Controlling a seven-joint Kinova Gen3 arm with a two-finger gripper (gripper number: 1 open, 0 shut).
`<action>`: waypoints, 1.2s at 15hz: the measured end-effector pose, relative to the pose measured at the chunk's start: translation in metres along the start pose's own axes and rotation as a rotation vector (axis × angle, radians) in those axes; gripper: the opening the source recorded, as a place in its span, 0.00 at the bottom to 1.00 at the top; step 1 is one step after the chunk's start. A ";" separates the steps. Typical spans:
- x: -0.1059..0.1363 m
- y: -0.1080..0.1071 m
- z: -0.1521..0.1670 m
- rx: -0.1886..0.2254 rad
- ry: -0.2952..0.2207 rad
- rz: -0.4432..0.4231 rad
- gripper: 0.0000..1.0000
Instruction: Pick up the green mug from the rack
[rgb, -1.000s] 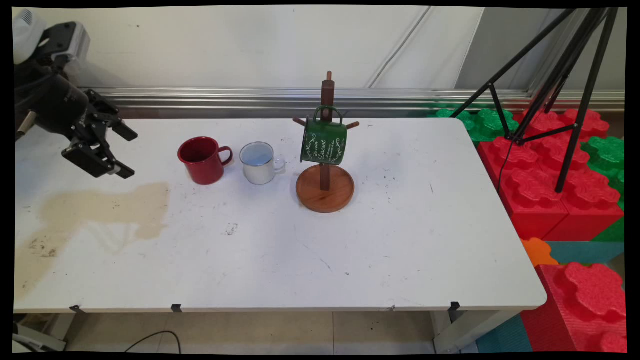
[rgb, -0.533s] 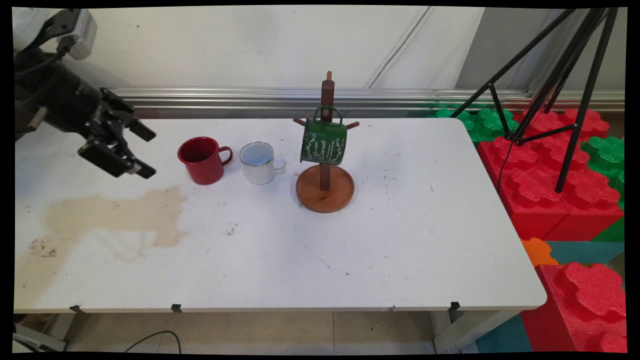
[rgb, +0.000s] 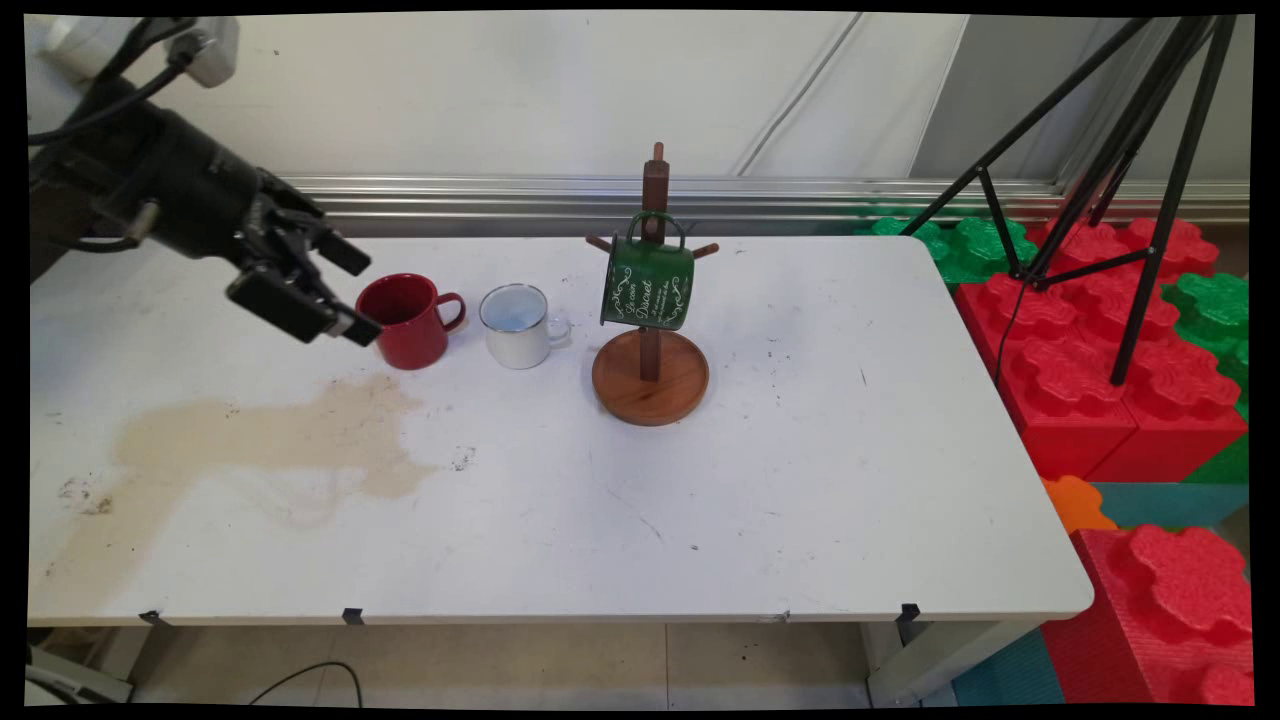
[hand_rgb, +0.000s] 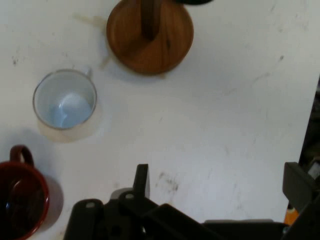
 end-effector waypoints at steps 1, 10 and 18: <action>0.002 0.001 0.002 -0.002 0.009 -0.005 1.00; 0.039 0.011 0.040 -0.039 0.144 -0.029 1.00; 0.060 0.015 0.087 -0.053 0.207 -0.015 1.00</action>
